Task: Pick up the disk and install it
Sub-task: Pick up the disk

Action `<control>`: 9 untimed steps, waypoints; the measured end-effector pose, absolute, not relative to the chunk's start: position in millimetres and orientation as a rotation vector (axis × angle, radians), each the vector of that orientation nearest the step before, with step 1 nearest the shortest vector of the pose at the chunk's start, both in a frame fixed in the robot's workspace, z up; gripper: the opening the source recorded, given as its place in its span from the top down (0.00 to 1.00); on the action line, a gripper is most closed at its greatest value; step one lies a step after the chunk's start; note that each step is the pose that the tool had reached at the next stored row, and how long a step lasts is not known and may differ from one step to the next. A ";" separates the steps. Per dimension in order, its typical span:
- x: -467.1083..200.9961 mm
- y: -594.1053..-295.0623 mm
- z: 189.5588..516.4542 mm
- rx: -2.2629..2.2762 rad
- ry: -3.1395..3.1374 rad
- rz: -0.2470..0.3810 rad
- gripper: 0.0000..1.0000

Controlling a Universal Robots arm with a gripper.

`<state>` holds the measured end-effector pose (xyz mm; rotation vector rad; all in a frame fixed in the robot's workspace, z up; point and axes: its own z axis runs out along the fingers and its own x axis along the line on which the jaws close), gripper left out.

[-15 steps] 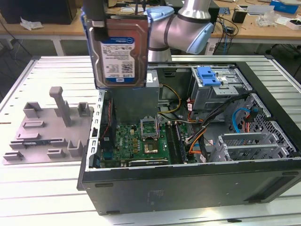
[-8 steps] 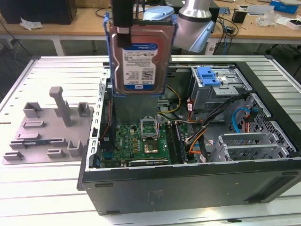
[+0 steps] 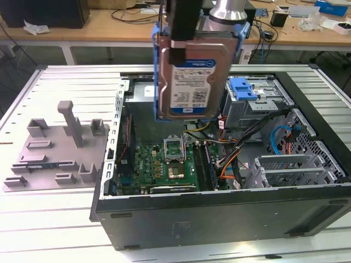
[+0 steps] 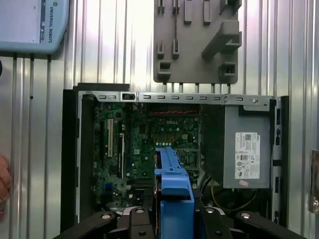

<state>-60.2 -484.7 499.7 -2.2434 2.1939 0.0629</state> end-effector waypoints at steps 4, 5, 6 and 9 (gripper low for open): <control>-42.7 -494.5 499.8 -2.244 2.194 0.063 0.63; -39.0 -496.7 499.8 -2.244 2.194 0.063 0.63; -33.0 -500.0 499.8 -2.244 2.194 0.063 0.63; -19.3 -507.7 499.9 -2.244 2.194 0.063 0.63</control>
